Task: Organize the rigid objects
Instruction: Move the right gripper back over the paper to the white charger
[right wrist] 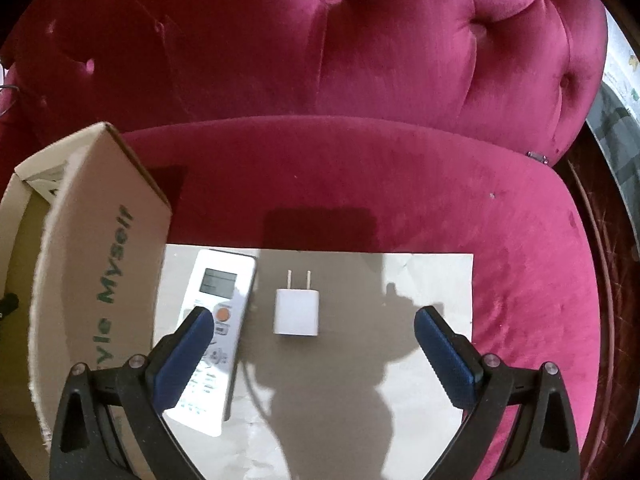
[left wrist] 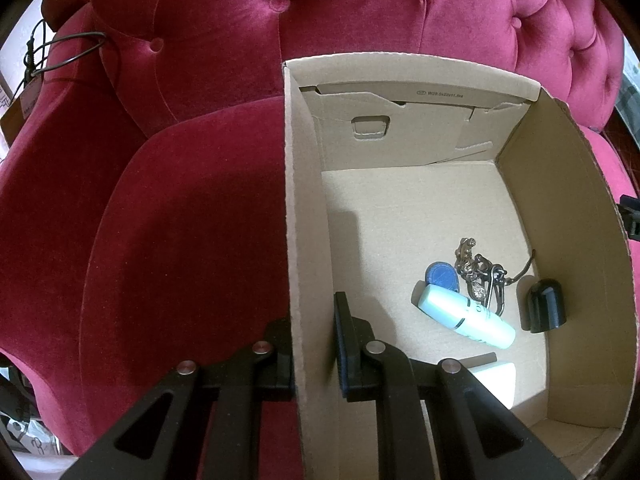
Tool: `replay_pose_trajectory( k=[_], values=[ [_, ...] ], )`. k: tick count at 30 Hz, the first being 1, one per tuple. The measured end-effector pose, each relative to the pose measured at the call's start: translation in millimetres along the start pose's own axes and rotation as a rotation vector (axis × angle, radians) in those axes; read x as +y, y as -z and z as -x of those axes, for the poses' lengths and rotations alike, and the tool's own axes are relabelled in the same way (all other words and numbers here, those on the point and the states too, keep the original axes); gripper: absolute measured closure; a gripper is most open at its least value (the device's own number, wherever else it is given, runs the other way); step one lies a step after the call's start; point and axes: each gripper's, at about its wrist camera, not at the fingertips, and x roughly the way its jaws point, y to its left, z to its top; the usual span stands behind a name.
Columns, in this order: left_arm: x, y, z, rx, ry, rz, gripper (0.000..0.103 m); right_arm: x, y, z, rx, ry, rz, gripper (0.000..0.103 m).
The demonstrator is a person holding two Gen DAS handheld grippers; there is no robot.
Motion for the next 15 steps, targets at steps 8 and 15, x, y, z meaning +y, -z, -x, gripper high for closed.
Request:
replay_pose_trajectory(
  k=[8,15],
  values=[
    [-1.0,0.0,-0.9,0.000,0.000,0.001,0.088,-5.1,0.8,-21.2,0.015,-0.007,-0.007,0.004],
    [-1.6,-0.2,-0.2,0.001,0.000,0.004,0.088,-9.6,3.0,-29.1,0.034,-0.031,-0.023,0.022]
  ],
)
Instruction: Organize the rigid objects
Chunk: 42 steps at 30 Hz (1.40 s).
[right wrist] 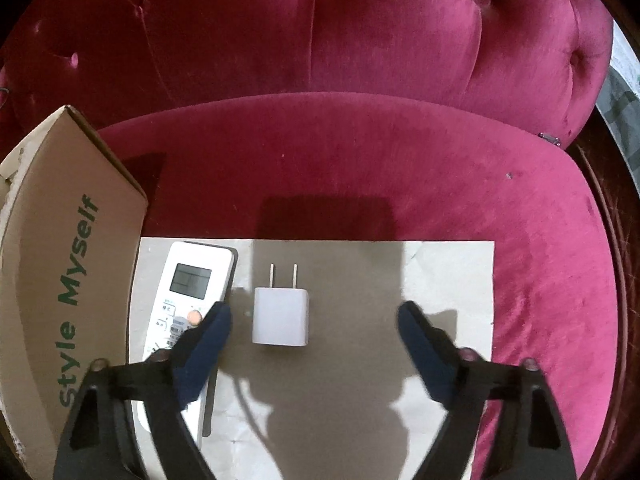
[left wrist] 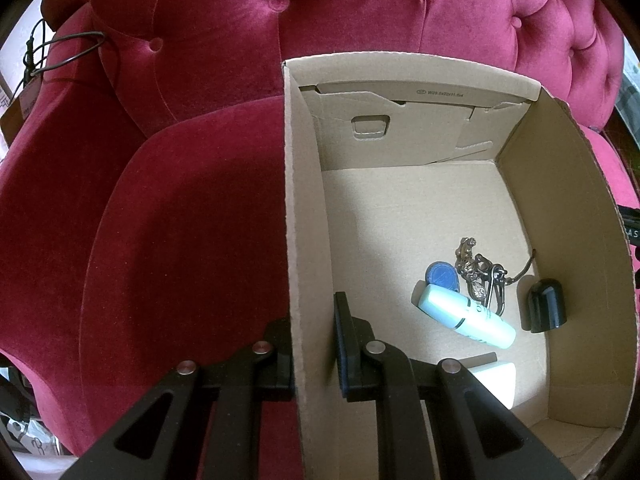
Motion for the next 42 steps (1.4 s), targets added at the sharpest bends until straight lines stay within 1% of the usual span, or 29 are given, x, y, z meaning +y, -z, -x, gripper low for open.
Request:
replay_pose_trajectory(
  k=[3,4,5,6,7,8,23,34,42],
  values=[
    [0.1,0.4,0.2,0.000,-0.001,-0.001,0.088,0.3,-1.8,-3.0,0.006,-0.015,-0.001,0.032],
    [0.0,0.5,0.2,-0.001,-0.001,0.000,0.088,0.8,-1.8,-4.0,0.010,-0.029,-0.004,0.038],
    [0.1,0.4,0.2,0.000,-0.001,-0.001,0.088,-0.5,-1.8,-5.1,0.013,-0.039,-0.008,0.052],
    [0.2,0.4,0.1,0.000,-0.001,0.000,0.088,0.0,-1.8,-5.8,0.018,-0.048,-0.012,0.062],
    [0.3,0.5,0.1,0.000,0.001,0.002,0.088,1.0,-2.0,-6.3,0.022,-0.054,-0.013,0.075],
    [1.2,0.6,0.5,0.000,0.005,0.006,0.088,2.7,-1.1,-5.9,0.022,-0.036,-0.009,0.075],
    [3.8,0.7,0.7,-0.001,0.003,0.004,0.088,23.9,3.8,19.7,0.007,0.004,-0.014,0.075],
    [4.1,1.1,1.4,-0.003,0.007,0.007,0.088,27.1,2.2,40.7,-0.026,0.006,-0.020,0.075],
    [6.1,0.8,1.4,-0.002,0.013,0.009,0.088,33.5,4.8,64.7,-0.050,0.007,-0.016,0.075]
  ],
)
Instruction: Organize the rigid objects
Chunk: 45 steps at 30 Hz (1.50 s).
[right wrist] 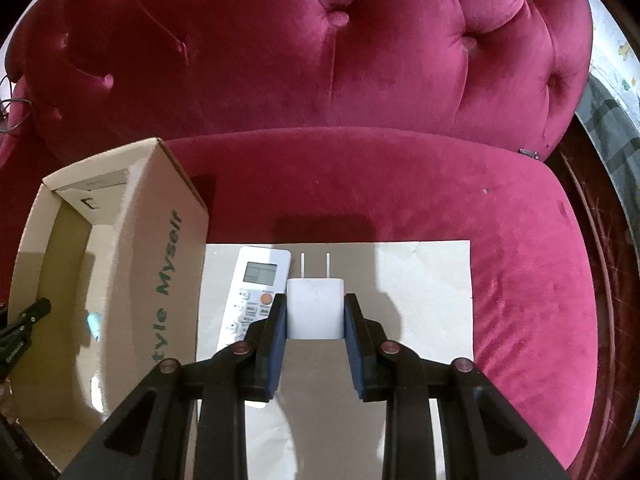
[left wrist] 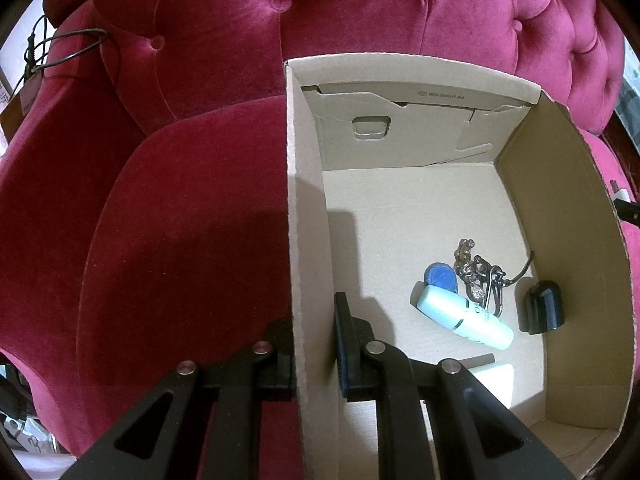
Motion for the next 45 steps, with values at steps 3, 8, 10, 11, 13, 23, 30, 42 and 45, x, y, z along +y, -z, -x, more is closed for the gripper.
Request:
replay_pose_trajectory(
  k=[3,8,10,11,13,23,30,42,45],
  values=[
    [0.9,-0.1,0.2,0.000,0.003,0.002,0.088,1.9,-1.2,10.6,-0.010,0.000,0.002,0.075],
    [1.8,-0.5,-0.4,0.001,0.004,0.002,0.088,7.9,-2.9,27.7,-0.029,0.001,0.008,0.075],
    [2.1,-0.4,-0.6,0.002,0.005,0.002,0.088,10.5,-4.6,32.4,-0.035,0.002,0.008,0.075],
    [2.2,-0.4,-0.7,0.002,0.005,0.000,0.088,12.0,-5.3,35.0,-0.039,0.002,0.009,0.075],
    [2.4,-0.6,-0.7,0.002,0.006,0.002,0.088,14.5,-6.1,39.4,-0.046,0.003,0.010,0.075],
    [4.1,-0.6,-0.6,0.004,0.011,0.005,0.088,31.5,-10.0,58.6,-0.074,-0.014,0.009,0.075],
    [5.0,-0.9,-0.3,0.003,0.014,0.004,0.088,47.0,-12.3,68.7,-0.083,-0.030,0.024,0.075],
    [6.5,-0.5,-0.6,0.002,0.019,0.006,0.088,89.6,-16.1,75.1,-0.093,-0.071,0.081,0.075],
    [6.8,-0.4,-0.6,0.002,0.020,0.007,0.088,99.9,-17.0,73.1,-0.092,-0.085,0.089,0.075]
  ],
)
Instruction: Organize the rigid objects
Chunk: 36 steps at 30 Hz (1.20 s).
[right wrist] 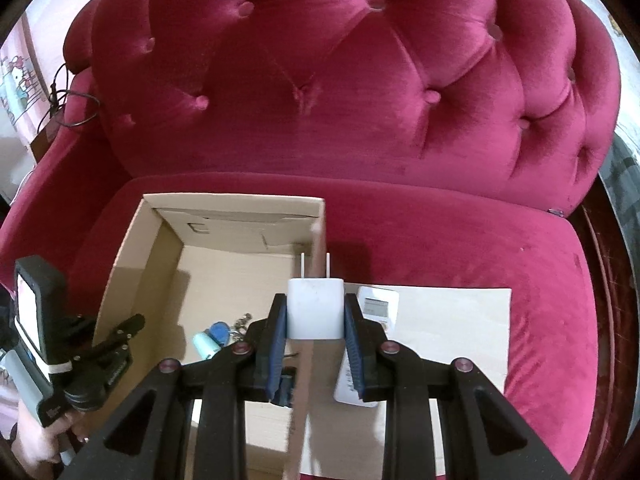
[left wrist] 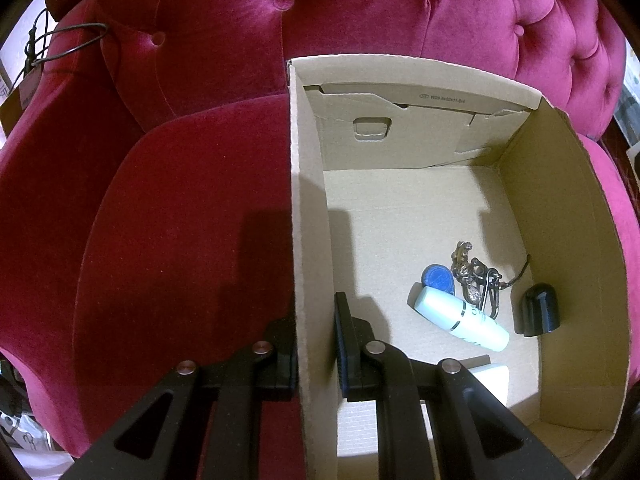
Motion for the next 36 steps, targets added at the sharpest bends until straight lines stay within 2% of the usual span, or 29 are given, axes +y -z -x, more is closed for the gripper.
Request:
replay_pose_trajectory(
  k=[17,36],
  values=[
    [2.6,0.1,-1.3,0.001,0.009,0.001,0.088,47.3,4.2,-36.7,0.055,-0.051,0.058,0.075],
    [3.1,0.2,-1.1,0.000,0.008,-0.002,0.088,78.6,20.9,-100.2,0.176,-0.036,0.060,0.075]
  ],
)
